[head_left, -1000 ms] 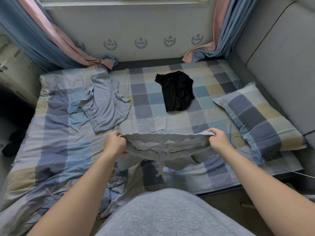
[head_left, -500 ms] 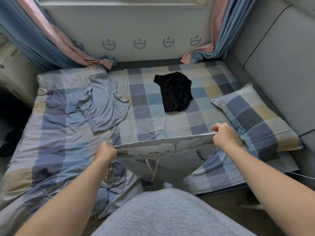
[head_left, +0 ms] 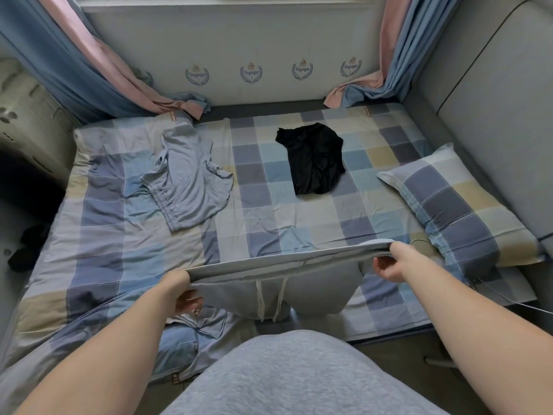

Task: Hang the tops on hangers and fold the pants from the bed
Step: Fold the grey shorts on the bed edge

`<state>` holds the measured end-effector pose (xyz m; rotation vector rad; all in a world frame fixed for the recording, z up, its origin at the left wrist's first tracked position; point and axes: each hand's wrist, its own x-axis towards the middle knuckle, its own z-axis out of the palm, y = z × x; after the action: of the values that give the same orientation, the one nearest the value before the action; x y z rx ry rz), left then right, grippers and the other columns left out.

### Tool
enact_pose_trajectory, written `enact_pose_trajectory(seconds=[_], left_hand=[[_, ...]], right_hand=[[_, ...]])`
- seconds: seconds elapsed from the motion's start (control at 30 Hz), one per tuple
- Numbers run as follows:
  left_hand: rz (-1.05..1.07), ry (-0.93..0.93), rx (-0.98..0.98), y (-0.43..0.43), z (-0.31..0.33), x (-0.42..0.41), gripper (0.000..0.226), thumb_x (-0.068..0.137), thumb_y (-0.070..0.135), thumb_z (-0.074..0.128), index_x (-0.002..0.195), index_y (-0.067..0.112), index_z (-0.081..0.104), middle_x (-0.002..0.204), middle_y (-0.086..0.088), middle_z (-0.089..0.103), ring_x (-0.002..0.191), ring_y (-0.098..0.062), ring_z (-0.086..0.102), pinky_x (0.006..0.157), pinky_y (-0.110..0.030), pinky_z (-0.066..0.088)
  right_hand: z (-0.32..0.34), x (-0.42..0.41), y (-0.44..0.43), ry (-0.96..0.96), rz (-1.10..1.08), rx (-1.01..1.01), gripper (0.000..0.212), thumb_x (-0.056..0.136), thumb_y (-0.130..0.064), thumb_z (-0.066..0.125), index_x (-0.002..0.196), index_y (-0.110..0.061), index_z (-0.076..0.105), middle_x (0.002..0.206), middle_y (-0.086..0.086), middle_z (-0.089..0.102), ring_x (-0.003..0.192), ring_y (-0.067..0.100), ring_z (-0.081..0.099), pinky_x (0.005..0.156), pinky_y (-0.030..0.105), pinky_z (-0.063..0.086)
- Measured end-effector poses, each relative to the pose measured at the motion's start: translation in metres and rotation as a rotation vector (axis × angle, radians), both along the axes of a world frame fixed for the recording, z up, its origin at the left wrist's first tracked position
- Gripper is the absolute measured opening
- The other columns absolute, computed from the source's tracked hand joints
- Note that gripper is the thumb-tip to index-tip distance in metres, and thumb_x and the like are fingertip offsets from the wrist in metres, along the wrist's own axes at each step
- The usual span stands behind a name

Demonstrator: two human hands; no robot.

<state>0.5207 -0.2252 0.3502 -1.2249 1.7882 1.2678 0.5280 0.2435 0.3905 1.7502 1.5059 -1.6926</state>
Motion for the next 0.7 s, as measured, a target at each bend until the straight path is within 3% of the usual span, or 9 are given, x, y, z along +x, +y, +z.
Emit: enact_pose_trajectory(seconds=[0.07, 0.17, 0.2, 0.27, 0.37, 0.47, 0.57, 0.7], left_hand=[[-0.085, -0.056, 0.034, -0.005, 0.000, 0.002, 0.033, 0.103, 0.015, 0.029, 0.103, -0.003, 0.056, 0.075, -0.018, 0.067, 0.048, -0.025, 0.065, 0.038, -0.023, 0.050], [-0.102, -0.084, 0.071, -0.009, -0.003, 0.006, 0.029, 0.102, 0.009, 0.027, 0.106, 0.001, 0.054, 0.084, -0.020, 0.066, 0.049, -0.022, 0.064, 0.033, -0.019, 0.045], [-0.064, -0.086, 0.092, -0.008, -0.004, 0.006, 0.026, 0.102, 0.008, 0.027, 0.103, 0.005, 0.053, 0.084, -0.018, 0.064, 0.051, -0.021, 0.063, 0.032, -0.017, 0.043], [-0.004, -0.094, 0.148, -0.004, -0.007, 0.009, 0.022, 0.103, 0.008, 0.031, 0.098, 0.006, 0.053, 0.080, -0.014, 0.060, 0.050, -0.019, 0.060, 0.031, -0.015, 0.039], [-0.003, -0.123, 0.247, 0.004, -0.011, 0.013, 0.020, 0.100, 0.004, 0.035, 0.098, 0.005, 0.055, 0.071, -0.011, 0.060, 0.042, -0.018, 0.059, 0.032, -0.016, 0.040], [-0.015, -0.175, 0.323, 0.009, -0.009, 0.016, 0.007, 0.097, 0.006, 0.046, 0.101, 0.002, 0.051, 0.079, -0.014, 0.058, 0.048, -0.020, 0.062, 0.038, -0.020, 0.047], [0.004, -0.183, 0.387, 0.005, -0.009, 0.019, 0.016, 0.094, 0.013, 0.062, 0.104, 0.005, 0.053, 0.086, -0.014, 0.056, 0.060, -0.021, 0.062, 0.043, -0.022, 0.050], [0.084, -0.163, 0.422, -0.003, -0.013, 0.024, 0.011, 0.096, 0.006, 0.046, 0.103, 0.002, 0.054, 0.077, -0.013, 0.062, 0.057, -0.021, 0.068, 0.042, -0.022, 0.052]], right_hand=[[0.000, -0.001, 0.001, 0.068, 0.167, 0.180, 0.027, 0.098, 0.002, 0.037, 0.095, -0.011, 0.060, 0.082, 0.013, 0.054, 0.063, 0.022, 0.047, 0.037, 0.022, 0.044], [-0.002, 0.002, 0.009, 0.148, 0.543, 0.537, 0.038, 0.088, 0.011, 0.034, 0.100, -0.006, 0.065, 0.086, 0.018, 0.058, 0.073, 0.031, 0.052, 0.053, 0.032, 0.045], [0.000, 0.002, 0.009, 0.157, 0.605, 0.564, 0.039, 0.087, 0.011, 0.033, 0.099, -0.006, 0.065, 0.088, 0.018, 0.059, 0.078, 0.033, 0.054, 0.057, 0.035, 0.047], [0.003, 0.001, 0.005, 0.179, 0.567, 0.499, 0.038, 0.091, 0.008, 0.031, 0.097, -0.012, 0.062, 0.093, 0.017, 0.060, 0.083, 0.034, 0.056, 0.056, 0.034, 0.052], [0.008, 0.000, -0.009, 0.145, 0.529, 0.308, 0.033, 0.099, 0.001, 0.029, 0.094, -0.016, 0.056, 0.083, 0.016, 0.058, 0.066, 0.028, 0.058, 0.043, 0.028, 0.052], [0.009, 0.001, -0.013, 0.119, 0.620, 0.244, 0.017, 0.104, -0.006, 0.039, 0.093, -0.015, 0.050, 0.072, 0.016, 0.056, 0.054, 0.022, 0.057, 0.037, 0.023, 0.049], [0.008, 0.002, -0.009, 0.119, 0.666, 0.196, 0.018, 0.100, -0.005, 0.054, 0.091, -0.017, 0.044, 0.068, 0.011, 0.051, 0.049, 0.017, 0.049, 0.037, 0.020, 0.044], [0.010, 0.004, -0.004, 0.195, 0.696, 0.314, 0.022, 0.092, 0.008, 0.053, 0.087, -0.013, 0.050, 0.073, 0.011, 0.051, 0.051, 0.020, 0.045, 0.037, 0.019, 0.041]])
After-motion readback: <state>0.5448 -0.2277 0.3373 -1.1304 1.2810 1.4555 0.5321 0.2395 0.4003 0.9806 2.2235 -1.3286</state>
